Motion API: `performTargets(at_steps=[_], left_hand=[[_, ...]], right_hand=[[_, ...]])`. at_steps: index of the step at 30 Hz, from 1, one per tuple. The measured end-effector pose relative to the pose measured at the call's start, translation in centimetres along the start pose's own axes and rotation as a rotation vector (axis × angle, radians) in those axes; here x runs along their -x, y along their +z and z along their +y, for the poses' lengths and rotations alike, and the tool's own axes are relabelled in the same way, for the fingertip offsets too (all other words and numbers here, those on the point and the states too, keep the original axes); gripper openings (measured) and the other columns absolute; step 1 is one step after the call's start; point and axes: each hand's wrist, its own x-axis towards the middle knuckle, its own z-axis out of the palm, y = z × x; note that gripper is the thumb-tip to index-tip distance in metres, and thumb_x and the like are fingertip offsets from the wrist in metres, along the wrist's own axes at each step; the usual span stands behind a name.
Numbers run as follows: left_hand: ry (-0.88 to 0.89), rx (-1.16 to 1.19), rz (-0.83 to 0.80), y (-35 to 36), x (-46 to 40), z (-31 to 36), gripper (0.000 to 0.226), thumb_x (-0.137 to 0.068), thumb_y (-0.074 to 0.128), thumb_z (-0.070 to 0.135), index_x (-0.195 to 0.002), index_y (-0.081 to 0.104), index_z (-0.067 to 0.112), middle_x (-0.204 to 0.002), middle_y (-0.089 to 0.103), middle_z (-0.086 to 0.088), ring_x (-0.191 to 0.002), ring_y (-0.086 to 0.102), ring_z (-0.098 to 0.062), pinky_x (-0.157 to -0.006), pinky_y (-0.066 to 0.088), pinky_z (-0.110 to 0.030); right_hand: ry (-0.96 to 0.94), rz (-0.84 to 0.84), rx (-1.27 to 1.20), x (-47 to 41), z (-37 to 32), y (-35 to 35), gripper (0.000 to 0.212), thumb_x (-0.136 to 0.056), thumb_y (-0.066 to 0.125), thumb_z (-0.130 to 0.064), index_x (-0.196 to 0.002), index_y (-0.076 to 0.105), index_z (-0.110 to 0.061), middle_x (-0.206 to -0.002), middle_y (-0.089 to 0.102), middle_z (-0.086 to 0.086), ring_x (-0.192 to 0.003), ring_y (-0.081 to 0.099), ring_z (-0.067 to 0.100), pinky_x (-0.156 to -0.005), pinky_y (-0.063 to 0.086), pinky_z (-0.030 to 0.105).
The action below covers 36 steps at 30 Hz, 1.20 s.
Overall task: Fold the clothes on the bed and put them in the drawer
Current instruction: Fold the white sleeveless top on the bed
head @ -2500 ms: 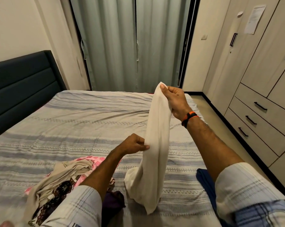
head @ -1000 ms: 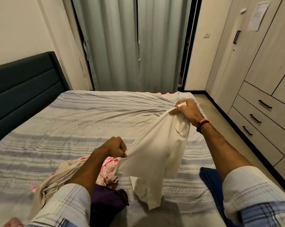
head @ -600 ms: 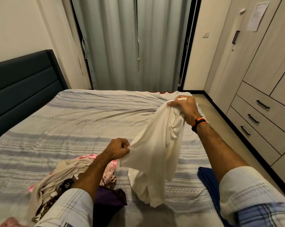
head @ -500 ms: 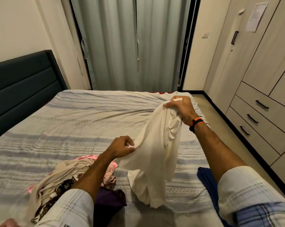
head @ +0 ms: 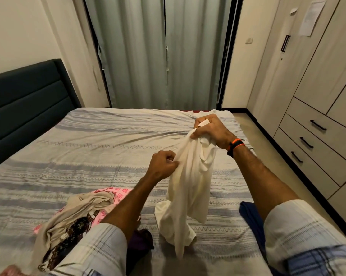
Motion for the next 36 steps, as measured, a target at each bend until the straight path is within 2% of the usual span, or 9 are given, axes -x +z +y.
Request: performTargets(at_steps=[4,8,11,14,23,27,29,32,36], left_hand=[[-0.056,-0.035,-0.138,-0.2,0.2,-1.4,0.015,-0.078,0.075,0.018,-0.088,0.066,0.022,-0.077,0.065,0.008,-0.065,0.057,-0.001,-0.059,0.043,-0.013],[-0.138,-0.148,-0.232,0.4,0.7,-3.3,0.023,-0.080,0.071,0.024,-0.087,0.068,0.002,-0.083,0.070,-0.013,-0.073,0.062,-0.023,-0.068,0.053,-0.034],[-0.211,-0.217,-0.244,0.5,1.3,-5.1,0.016,-0.086,0.067,0.023,-0.089,0.065,0.008,-0.087,0.068,-0.008,-0.075,0.060,-0.019,-0.067,0.050,-0.032],[-0.335,-0.156,-0.145,-0.4,2.1,-7.2,0.009,-0.092,0.059,0.017,-0.099,0.060,0.013,-0.093,0.062,-0.002,-0.079,0.058,-0.018,-0.068,0.044,-0.027],[-0.556,-0.054,0.240,-3.7,2.3,-10.0,0.038,-0.095,0.058,0.037,-0.108,0.069,0.003,-0.107,0.069,-0.021,-0.101,0.064,-0.038,-0.081,0.046,-0.035],[-0.463,0.216,0.295,-3.8,1.3,-7.3,0.034,-0.089,0.067,0.041,-0.076,0.071,0.010,-0.072,0.069,-0.007,-0.073,0.064,-0.028,-0.062,0.041,-0.029],[-0.424,0.391,0.251,-3.7,0.8,-5.6,0.039,-0.088,0.069,0.037,-0.057,0.061,0.015,-0.050,0.055,0.005,-0.055,0.050,-0.019,-0.054,0.035,-0.028],[-0.418,0.559,0.162,-3.9,0.1,-3.5,0.029,-0.089,0.071,0.031,-0.067,0.067,0.012,-0.061,0.058,-0.001,-0.058,0.052,-0.019,-0.056,0.039,-0.028],[-0.488,0.742,0.107,-4.3,-0.5,-2.1,0.012,-0.090,0.070,0.012,-0.097,0.070,0.003,-0.083,0.069,-0.010,-0.072,0.063,-0.022,-0.064,0.054,-0.032]], right_hand=[[-0.008,-0.084,-0.200,0.1,-0.5,-0.5,0.020,-0.044,0.069,-0.003,-0.042,0.055,-0.018,-0.048,0.046,-0.005,-0.048,0.040,0.010,-0.048,0.032,0.020],[-0.038,-0.095,-0.450,0.1,-0.7,-0.3,0.014,-0.041,0.061,-0.007,-0.041,0.052,-0.018,-0.047,0.041,-0.004,-0.050,0.033,0.014,-0.052,0.024,0.025],[-0.041,0.002,-0.542,0.2,-0.9,-0.8,0.018,-0.042,0.056,-0.001,-0.040,0.048,-0.017,-0.044,0.039,-0.003,-0.051,0.032,0.014,-0.054,0.018,0.029],[0.018,0.141,-0.538,0.3,-0.3,-1.7,0.022,-0.048,0.051,0.004,-0.038,0.049,-0.015,-0.045,0.042,-0.002,-0.049,0.043,0.012,-0.048,0.032,0.019],[0.225,0.538,-0.338,-0.2,4.6,-2.5,0.009,-0.046,0.066,-0.010,-0.047,0.058,-0.012,-0.060,0.050,0.004,-0.061,0.048,0.021,-0.058,0.042,0.027],[0.383,0.456,-0.139,-0.4,6.4,-1.7,0.037,-0.063,0.089,-0.034,-0.083,0.069,-0.010,-0.080,0.070,0.002,-0.077,0.067,0.021,-0.064,0.052,0.029],[0.483,0.349,-0.071,-0.1,7.9,-1.3,0.079,-0.044,0.094,-0.056,-0.102,0.067,-0.010,-0.093,0.072,0.002,-0.086,0.068,0.019,-0.071,0.057,0.031],[0.489,0.301,-0.116,-1.1,14.1,-2.3,0.121,-0.024,0.094,-0.066,-0.125,0.058,-0.011,-0.120,0.069,0.004,-0.103,0.067,0.023,-0.087,0.059,0.041],[0.597,0.381,-0.252,1.8,9.4,-0.6,0.070,-0.061,0.095,-0.028,-0.111,0.055,0.002,-0.109,0.067,0.012,-0.099,0.067,0.030,-0.088,0.057,0.045]])
